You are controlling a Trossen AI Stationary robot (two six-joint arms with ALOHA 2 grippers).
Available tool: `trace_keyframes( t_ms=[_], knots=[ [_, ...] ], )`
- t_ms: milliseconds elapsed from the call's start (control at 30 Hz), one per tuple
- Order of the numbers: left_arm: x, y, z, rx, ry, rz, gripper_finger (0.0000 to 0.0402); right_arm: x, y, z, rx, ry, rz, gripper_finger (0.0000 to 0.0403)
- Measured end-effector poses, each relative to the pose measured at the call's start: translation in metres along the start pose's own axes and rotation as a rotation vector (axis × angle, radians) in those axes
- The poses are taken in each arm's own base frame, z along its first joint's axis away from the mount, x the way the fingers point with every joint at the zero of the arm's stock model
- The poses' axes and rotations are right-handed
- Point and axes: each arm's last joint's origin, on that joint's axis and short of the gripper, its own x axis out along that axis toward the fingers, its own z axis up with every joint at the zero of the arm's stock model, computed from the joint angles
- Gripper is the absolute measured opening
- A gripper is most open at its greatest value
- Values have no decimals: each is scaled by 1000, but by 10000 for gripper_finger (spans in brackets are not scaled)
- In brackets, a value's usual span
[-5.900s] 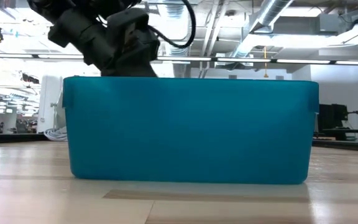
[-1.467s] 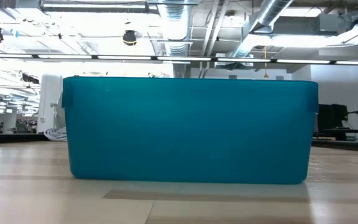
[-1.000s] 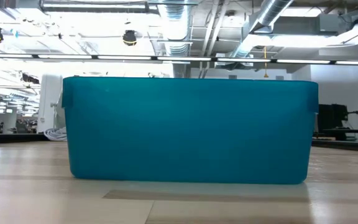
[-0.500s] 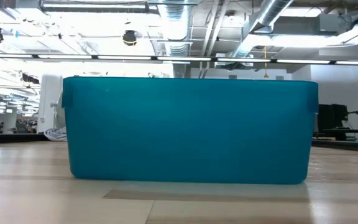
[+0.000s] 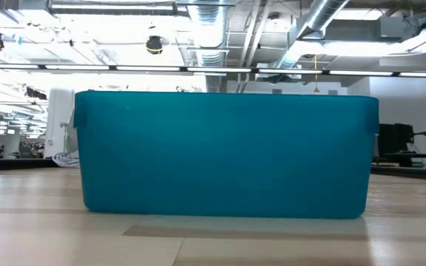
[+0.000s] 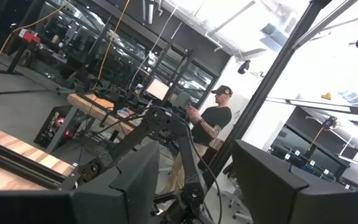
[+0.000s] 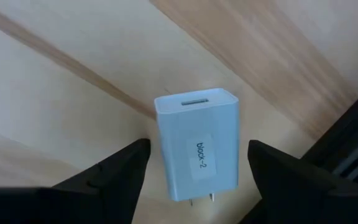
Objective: Pick & Place Office items
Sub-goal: Put the bottom white charger adapter into the blue bin
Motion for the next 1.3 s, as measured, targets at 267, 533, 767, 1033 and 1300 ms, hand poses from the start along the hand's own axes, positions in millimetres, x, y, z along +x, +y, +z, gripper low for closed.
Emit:
trace_keyframes(
  t_ms=[267,533,767,1033,1300],
  knots=[
    [0,0,0,0,0,0,199,-1,3,5,9,-9,19,194],
    [0,0,0,0,1,1,199,-9,12,13,7,-60,53,150],
    [0,0,0,1,2,1,199,-32,32,44,-2,-191,120,151],
    [0,0,0,1,2,1,199,-69,54,91,-14,-352,186,154],
    [0,0,-1,10,10,-7,199,-122,64,139,-63,-505,211,155]
  ],
)
